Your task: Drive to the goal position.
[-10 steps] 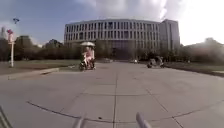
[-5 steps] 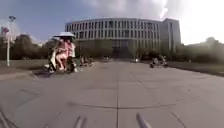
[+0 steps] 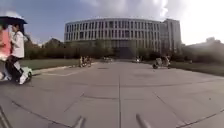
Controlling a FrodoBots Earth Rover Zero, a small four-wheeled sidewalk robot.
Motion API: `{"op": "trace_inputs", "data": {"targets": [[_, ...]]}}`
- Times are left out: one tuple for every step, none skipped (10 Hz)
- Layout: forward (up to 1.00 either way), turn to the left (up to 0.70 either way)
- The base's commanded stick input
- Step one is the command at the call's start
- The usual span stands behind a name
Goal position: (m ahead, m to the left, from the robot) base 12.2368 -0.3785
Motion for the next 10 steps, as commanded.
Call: {"op": "trace_inputs", "data": {"targets": [[1.00, 0.00], [1.00, 0.00], [1.00, 0.00], [1.00, 0.00], [1.00, 0.00], [1.00, 0.00], [1.00, 0.00], [1.00, 0.00], [1.00, 0.00], [1.00, 0.00]]}}
